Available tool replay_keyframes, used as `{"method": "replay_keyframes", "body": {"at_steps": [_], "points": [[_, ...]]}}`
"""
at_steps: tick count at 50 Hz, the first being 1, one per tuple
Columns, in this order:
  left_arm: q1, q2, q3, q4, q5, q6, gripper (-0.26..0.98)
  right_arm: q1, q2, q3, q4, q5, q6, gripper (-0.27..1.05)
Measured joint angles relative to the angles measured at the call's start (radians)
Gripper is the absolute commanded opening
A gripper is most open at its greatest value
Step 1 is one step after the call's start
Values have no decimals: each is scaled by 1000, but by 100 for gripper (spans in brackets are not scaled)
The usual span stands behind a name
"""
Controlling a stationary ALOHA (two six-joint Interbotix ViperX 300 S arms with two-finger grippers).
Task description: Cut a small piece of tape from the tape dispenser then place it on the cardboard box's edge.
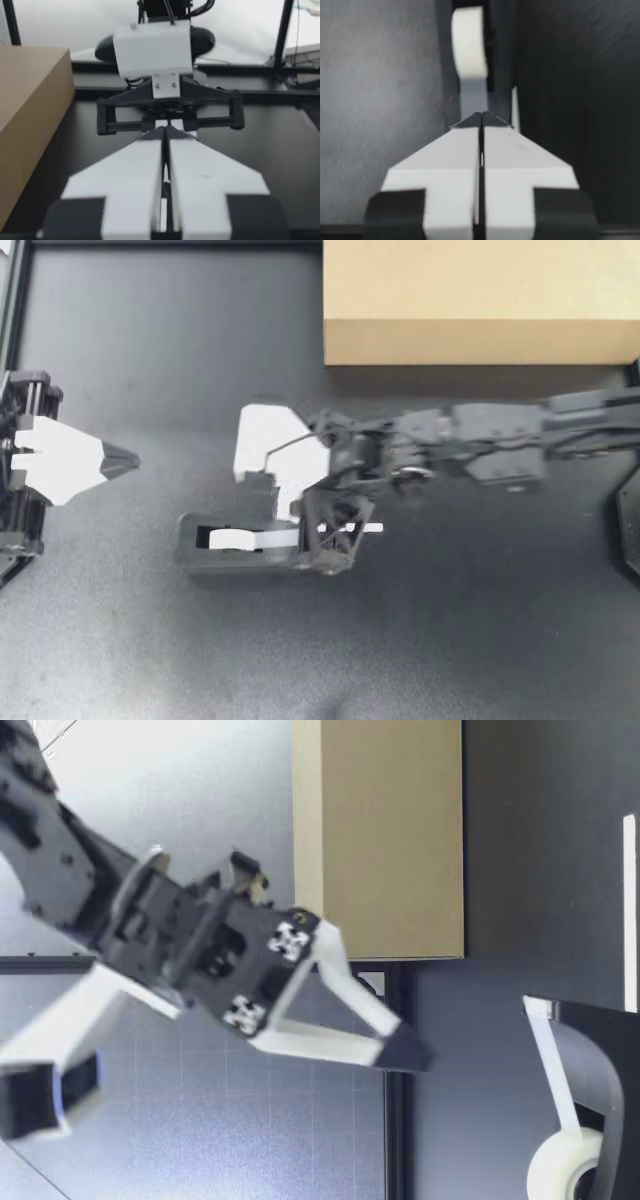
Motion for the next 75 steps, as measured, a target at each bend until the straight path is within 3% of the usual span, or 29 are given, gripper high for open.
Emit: {"method": "replay_keyframes", "body": {"at_steps": [6, 15, 24, 30, 41, 75], "points": [[2, 2, 11, 0, 0, 0, -13, -32, 64, -66, 175, 147, -138, -12], [0, 2, 12, 0, 0, -2, -13, -155, 129, -137, 499, 308, -353, -12], [0, 3, 15, 0, 0, -2, -13, -247, 181, -175, 649, 431, -397, -8], [0, 6, 17, 0, 0, -2, -13, -261, 227, -206, 667, 492, -399, 4], [2, 20, 15, 0, 0, -2, -13, -258, 291, -265, 653, 512, -391, 43], [0, 41, 18, 0, 0, -2, -13, -255, 353, -296, 658, 541, -376, 42]]}}
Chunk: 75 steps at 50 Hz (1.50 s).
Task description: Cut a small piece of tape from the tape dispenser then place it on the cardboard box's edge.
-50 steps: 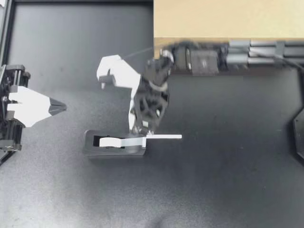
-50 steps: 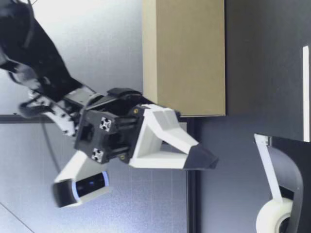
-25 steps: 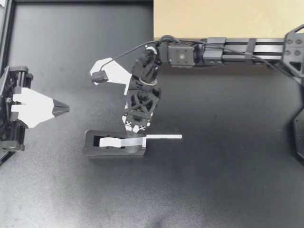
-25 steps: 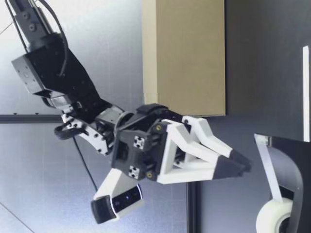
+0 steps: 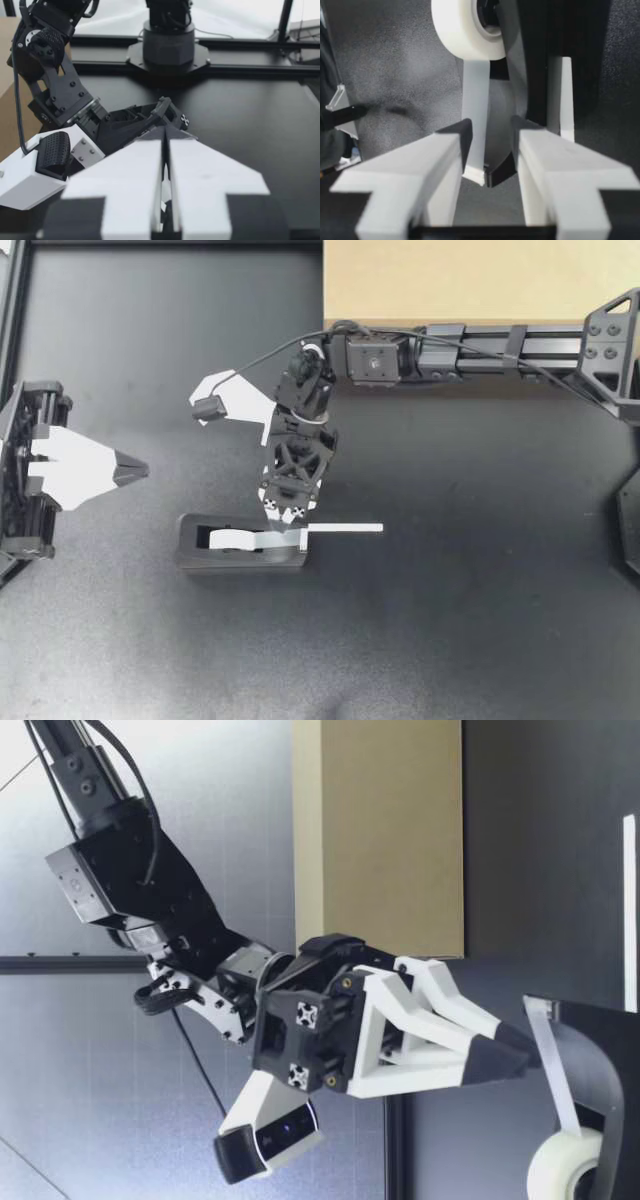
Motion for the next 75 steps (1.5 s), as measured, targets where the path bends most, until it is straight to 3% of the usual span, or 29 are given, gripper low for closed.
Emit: {"method": "replay_keyframes", "body": {"at_steps": [16, 41, 75], "points": [[2, 0, 0, 0, 0, -2, -13, 21, 14, -2, 2, 0, 0, 39], [2, 0, 8, 0, 0, -2, -13, 26, 14, 0, 2, -5, -2, -3], [2, 2, 11, 0, 0, -2, -13, 26, -48, 34, 3, -11, 3, -5]]}}
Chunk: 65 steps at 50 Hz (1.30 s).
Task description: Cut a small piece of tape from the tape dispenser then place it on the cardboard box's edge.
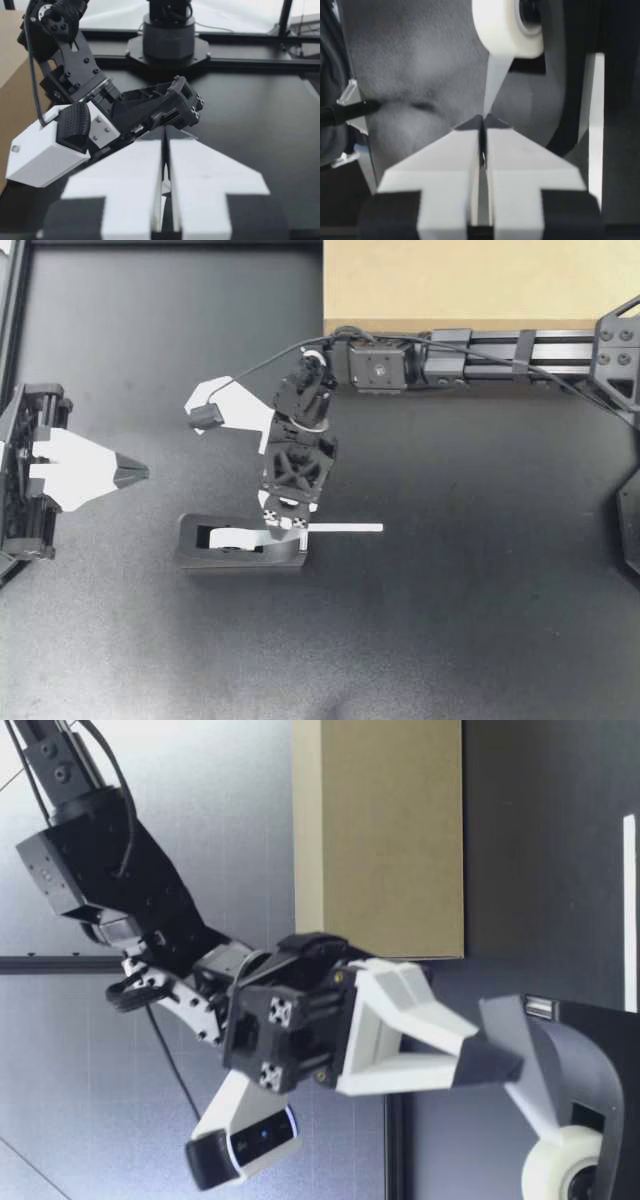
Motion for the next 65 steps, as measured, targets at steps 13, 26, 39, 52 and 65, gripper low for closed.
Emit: {"method": "replay_keyframes", "body": {"at_steps": [13, 26, 39, 52, 65], "points": [[0, 0, 0, 0, 0, 0, -13, 2, -74, 100, 2, -29, 6, -5], [-2, 0, 0, 0, 0, 0, -13, 0, -112, 170, 2, -60, 9, -5], [-2, 0, 0, 0, 0, 0, -13, 0, -127, 213, 2, -80, 11, -5], [0, 0, 0, 0, 0, 0, -13, 0, -127, 236, 3, -117, 8, -5], [-2, 0, 0, 0, 0, 0, -13, 5, -129, 268, 8, -186, 6, -5]]}}
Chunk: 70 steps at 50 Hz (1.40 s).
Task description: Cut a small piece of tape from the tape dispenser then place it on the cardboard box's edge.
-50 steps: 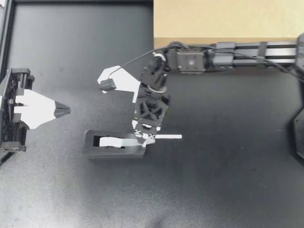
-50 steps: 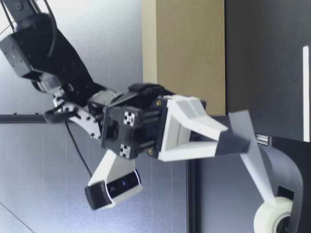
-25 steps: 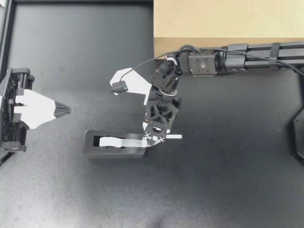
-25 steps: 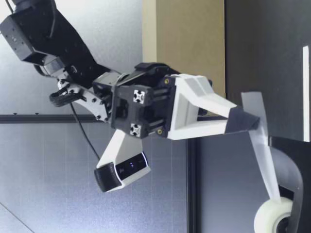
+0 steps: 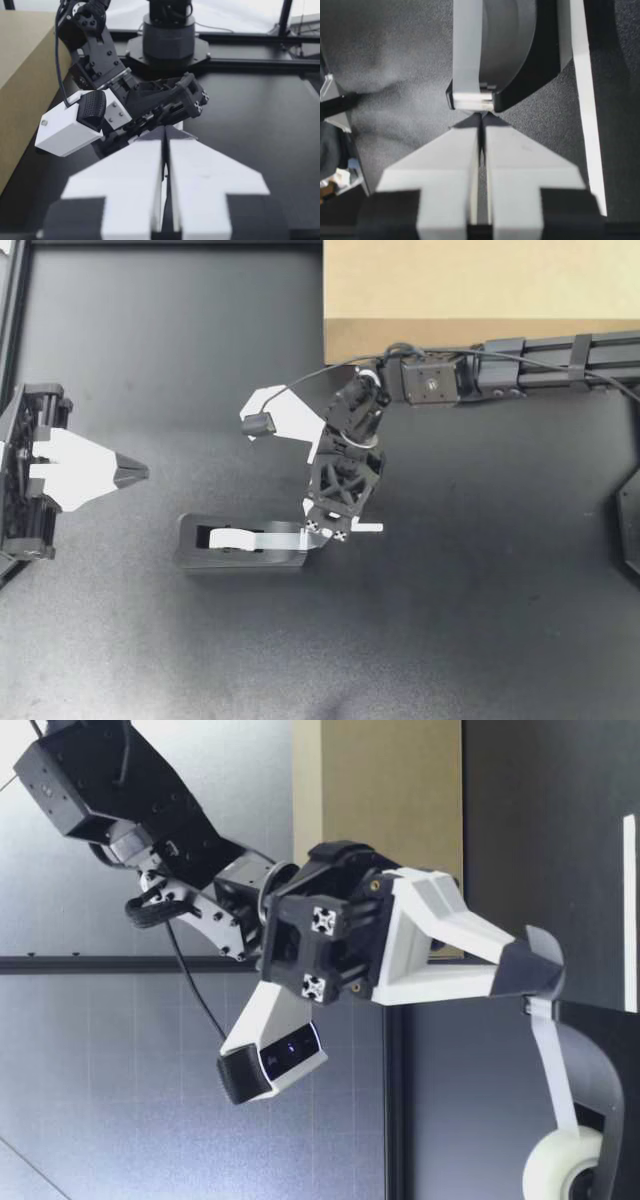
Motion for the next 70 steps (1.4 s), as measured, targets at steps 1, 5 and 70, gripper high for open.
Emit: {"method": "replay_keyframes", "body": {"at_steps": [1, 5, 70], "points": [[2, 0, 0, 0, 0, 0, -13, 0, 0, 0, 0, -3, 0, -5], [2, 0, 0, 0, 0, 0, -13, 0, 0, 6, 0, -15, -2, -5], [2, 462, -229, -94, -176, 0, 0, 23, -477, 86, -314, -219, 18, -9]]}}
